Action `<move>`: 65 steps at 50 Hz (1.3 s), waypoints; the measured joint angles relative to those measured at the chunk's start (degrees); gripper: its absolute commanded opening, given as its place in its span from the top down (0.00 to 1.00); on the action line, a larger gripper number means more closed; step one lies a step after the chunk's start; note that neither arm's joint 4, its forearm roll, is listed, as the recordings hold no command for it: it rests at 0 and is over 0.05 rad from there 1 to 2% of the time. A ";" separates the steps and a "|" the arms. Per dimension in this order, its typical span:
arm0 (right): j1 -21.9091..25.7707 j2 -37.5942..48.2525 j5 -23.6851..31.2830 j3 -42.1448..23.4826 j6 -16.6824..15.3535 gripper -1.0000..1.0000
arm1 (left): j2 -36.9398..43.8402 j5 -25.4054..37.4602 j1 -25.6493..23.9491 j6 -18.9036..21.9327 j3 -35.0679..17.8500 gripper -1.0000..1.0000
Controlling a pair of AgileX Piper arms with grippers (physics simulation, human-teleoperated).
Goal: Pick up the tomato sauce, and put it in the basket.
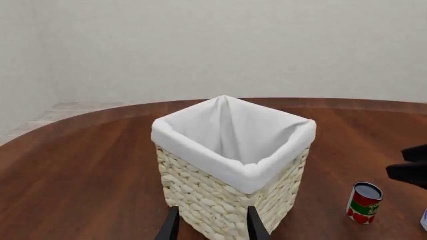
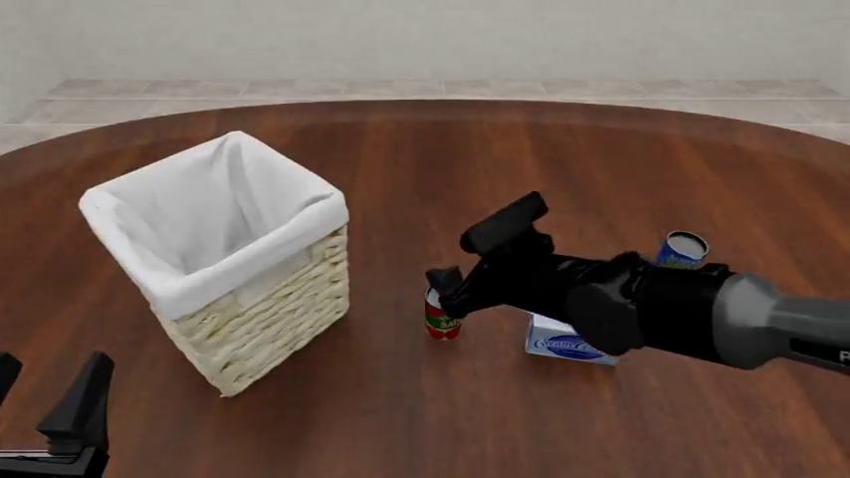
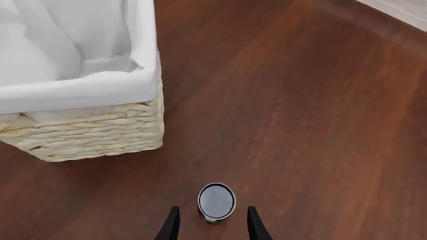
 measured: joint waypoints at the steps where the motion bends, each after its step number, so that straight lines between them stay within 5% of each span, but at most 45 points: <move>1: 0.05 0.27 0.00 -0.14 0.02 0.00 | 0.00 0.00 0.00 0.00 0.00 0.00; 33: -0.36 9.73 -0.38 -5.22 0.35 0.00 | 0.00 0.00 0.00 0.00 0.00 0.00; 65: -1.08 11.54 -1.29 -2.63 -0.21 0.00 | 0.00 0.00 0.00 0.00 0.00 0.00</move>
